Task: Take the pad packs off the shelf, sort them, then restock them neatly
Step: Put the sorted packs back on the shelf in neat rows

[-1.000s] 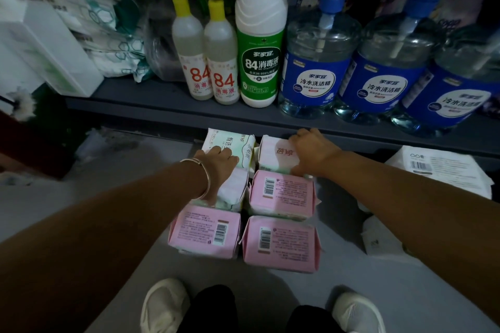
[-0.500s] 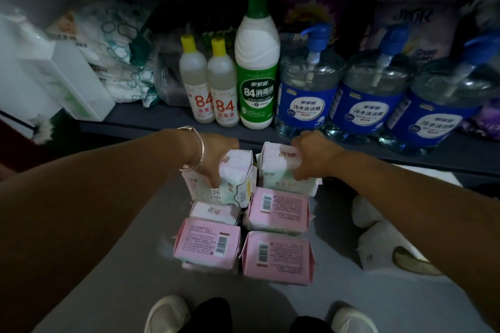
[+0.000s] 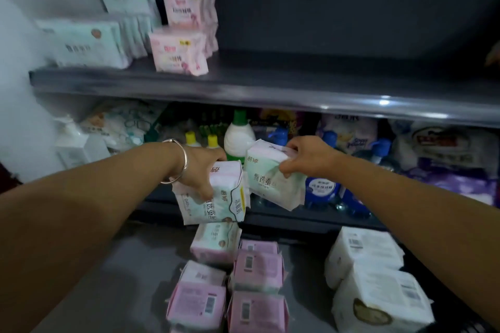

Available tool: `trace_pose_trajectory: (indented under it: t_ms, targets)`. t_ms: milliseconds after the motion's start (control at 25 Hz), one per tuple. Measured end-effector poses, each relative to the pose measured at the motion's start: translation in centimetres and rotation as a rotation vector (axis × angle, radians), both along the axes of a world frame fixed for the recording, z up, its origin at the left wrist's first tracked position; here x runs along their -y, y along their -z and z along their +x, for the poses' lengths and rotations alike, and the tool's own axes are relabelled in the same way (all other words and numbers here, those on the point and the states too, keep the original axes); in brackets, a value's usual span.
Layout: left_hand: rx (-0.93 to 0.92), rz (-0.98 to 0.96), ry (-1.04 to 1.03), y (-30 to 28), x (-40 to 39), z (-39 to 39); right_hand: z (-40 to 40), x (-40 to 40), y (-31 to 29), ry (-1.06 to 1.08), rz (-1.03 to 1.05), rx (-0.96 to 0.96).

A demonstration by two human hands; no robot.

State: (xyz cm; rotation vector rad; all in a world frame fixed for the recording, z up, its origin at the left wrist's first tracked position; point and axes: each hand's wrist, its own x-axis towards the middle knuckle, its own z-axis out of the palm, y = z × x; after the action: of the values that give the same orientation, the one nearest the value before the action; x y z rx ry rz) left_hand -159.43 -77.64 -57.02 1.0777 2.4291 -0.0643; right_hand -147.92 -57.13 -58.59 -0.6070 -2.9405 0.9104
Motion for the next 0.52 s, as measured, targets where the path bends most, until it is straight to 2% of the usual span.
trace_pose_trajectory:
  t_ms: [280, 520]
  targets:
    - [0.019, 0.304, -0.051, -9.6, 1.5, 0.1, 0.5, 1.0, -10.7, 0.051, 0.056, -0.179]
    - [0.01, 0.407, -0.06, -13.4, 0.2, -1.6, -1.0, -0.2, -14.1, 0.09, 0.019, -0.281]
